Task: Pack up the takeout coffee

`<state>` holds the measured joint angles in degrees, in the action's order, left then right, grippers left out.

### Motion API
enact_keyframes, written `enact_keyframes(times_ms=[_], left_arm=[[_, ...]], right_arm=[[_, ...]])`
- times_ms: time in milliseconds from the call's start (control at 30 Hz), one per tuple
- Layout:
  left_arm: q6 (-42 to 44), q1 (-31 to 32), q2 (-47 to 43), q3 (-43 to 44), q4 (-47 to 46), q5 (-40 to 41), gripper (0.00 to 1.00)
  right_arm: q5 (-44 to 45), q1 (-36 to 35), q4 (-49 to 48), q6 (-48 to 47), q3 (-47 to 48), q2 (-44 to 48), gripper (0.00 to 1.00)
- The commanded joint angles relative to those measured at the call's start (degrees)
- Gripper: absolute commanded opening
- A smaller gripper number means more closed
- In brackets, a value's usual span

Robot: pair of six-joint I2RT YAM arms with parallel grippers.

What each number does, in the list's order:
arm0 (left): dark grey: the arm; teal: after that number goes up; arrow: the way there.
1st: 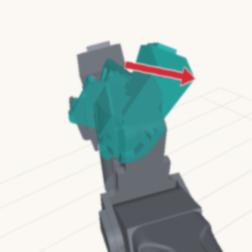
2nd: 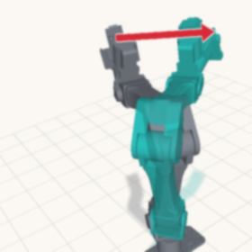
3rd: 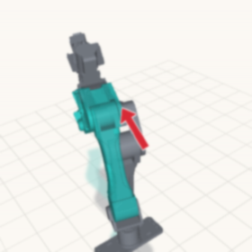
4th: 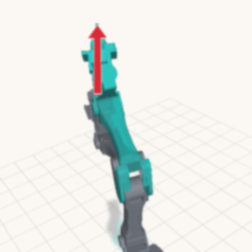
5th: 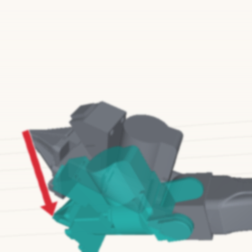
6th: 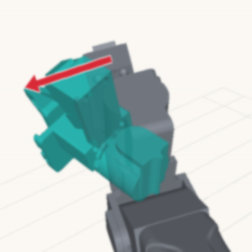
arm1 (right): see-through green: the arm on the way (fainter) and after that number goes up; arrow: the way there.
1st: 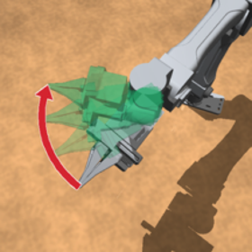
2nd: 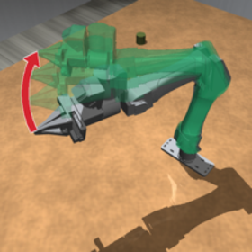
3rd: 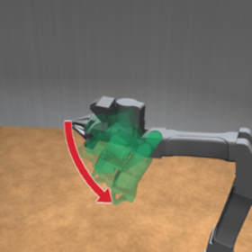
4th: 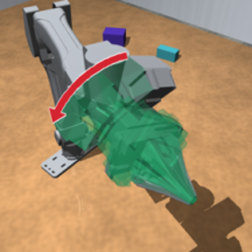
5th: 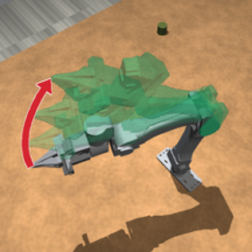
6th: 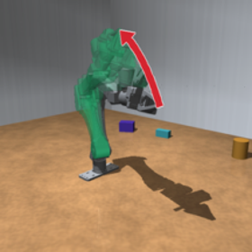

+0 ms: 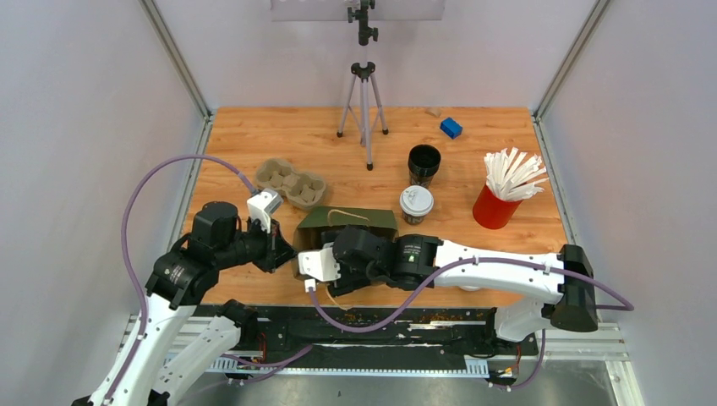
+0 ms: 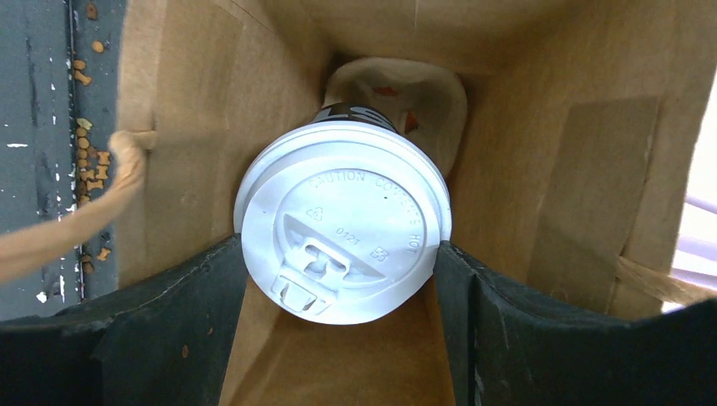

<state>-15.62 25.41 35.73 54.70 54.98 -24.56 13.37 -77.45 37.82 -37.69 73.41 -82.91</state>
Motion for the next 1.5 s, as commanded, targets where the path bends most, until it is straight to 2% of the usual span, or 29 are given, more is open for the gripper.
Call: enact_keyframes(times_ms=[0, 233, 367, 600, 867, 1067, 1467], left_arm=[[4.35, 0.04, -0.04, -0.47, -3.18, -0.49, 0.00], [4.86, -0.01, 0.85, -1.20, -4.41, -1.90, 0.00], [4.61, 0.04, 1.04, -1.21, -4.44, -1.90, 0.00], [3.87, 0.00, 2.44, 0.19, -4.11, -2.35, 0.00], [2.16, 0.01, 2.70, 1.04, -4.08, -2.20, 0.00], [1.21, 0.00, 3.26, 2.02, -3.97, -1.55, 0.00], [1.03, 0.00, 3.40, 1.53, -3.12, -0.97, 0.00]], right_arm=[[-2.57, 0.38, -4.15, -1.42, 0.87, 0.37, 0.74], [-0.27, 0.89, -11.13, -4.87, -3.57, -1.34, 0.74], [0.98, 2.47, -11.36, -5.39, -3.04, -2.97, 0.74], [-3.29, 3.93, -13.25, -7.88, -2.22, -4.28, 0.74], [0.44, 3.99, -15.73, -7.38, -0.60, -8.99, 0.74], [4.29, 4.15, -15.46, -6.61, -2.09, -8.05, 0.74], [3.98, 4.24, -7.13, -4.99, -2.93, -1.77, 0.74]])
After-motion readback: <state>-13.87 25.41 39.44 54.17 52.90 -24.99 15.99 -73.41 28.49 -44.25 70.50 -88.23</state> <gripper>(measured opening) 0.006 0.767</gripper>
